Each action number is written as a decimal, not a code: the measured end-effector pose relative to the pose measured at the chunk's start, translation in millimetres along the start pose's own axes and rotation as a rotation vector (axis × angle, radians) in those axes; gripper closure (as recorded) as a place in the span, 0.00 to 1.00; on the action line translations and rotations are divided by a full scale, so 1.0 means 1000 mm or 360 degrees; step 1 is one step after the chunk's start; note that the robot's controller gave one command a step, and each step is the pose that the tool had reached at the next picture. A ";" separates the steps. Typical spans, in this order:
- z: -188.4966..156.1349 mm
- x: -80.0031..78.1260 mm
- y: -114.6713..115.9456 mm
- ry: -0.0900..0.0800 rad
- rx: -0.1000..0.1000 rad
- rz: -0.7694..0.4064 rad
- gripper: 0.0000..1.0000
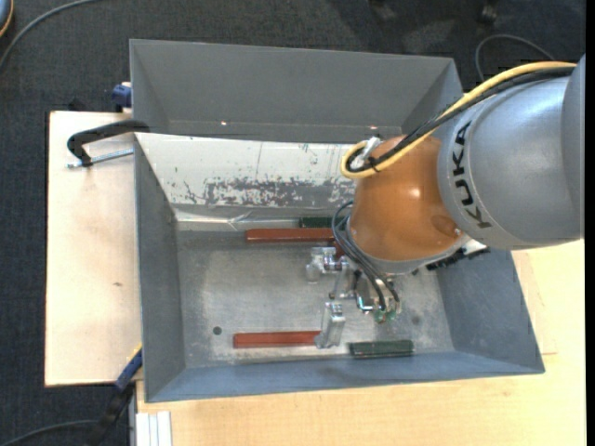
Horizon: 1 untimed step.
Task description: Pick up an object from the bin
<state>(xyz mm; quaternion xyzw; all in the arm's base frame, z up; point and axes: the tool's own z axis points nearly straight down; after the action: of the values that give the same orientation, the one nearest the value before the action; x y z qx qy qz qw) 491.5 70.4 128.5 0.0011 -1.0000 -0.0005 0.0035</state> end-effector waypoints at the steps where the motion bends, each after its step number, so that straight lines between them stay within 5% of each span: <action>1: 0.059 -0.028 0.141 -0.0016 -0.0009 0.0056 0.00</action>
Offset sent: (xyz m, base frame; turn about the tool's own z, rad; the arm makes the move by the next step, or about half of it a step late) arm 0.0279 0.1348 -0.0585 0.0437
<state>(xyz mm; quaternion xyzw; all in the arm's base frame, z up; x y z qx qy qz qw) 518.7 211.8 69.1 -0.0165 -0.9999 -0.0034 -0.0015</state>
